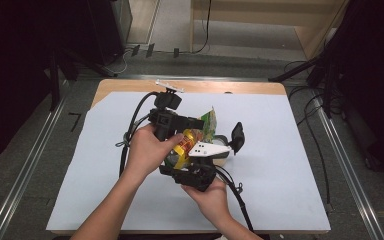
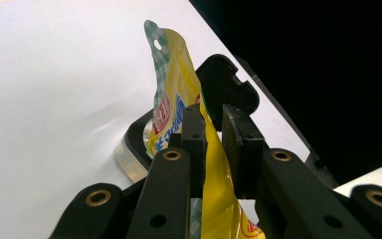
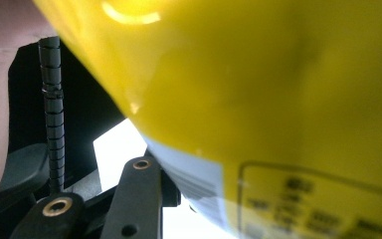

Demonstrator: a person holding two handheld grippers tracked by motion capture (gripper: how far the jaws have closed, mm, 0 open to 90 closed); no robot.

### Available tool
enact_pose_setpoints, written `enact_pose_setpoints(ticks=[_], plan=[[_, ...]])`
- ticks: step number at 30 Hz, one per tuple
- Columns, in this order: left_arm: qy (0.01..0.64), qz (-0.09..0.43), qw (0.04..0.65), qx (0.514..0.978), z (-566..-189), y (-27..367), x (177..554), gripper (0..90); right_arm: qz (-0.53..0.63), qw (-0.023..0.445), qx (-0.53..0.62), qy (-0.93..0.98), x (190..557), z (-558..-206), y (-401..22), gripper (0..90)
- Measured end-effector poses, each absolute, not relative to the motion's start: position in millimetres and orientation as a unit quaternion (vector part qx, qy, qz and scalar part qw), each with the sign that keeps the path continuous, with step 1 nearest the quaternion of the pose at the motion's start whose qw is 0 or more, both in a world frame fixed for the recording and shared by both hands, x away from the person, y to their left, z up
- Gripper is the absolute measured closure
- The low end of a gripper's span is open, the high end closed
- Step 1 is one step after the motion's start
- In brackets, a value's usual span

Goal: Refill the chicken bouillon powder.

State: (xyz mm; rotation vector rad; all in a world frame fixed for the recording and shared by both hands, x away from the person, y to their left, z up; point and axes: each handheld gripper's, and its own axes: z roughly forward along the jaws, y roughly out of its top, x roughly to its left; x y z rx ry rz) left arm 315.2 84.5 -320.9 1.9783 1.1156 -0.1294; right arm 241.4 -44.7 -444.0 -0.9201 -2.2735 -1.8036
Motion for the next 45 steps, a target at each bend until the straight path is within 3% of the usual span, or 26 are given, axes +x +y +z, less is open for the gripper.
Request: enact_pose_setpoints(ticks=[13, 24, 45], plan=[[0.457, -0.07, 0.419, 0.782, -326, 88, 323, 81.1, -0.597, 0.069, -0.312, -0.736, 241, -446, -49, 69.6], [0.46, -0.08, 0.423, 0.777, -328, 90, 327, 80.8, -0.592, 0.05, -0.315, -0.74, 240, -443, -50, 68.3], [0.459, -0.075, 0.424, 0.777, -328, 89, 327, 80.9, -0.589, 0.067, -0.322, -0.738, 244, -444, -52, 67.7]])
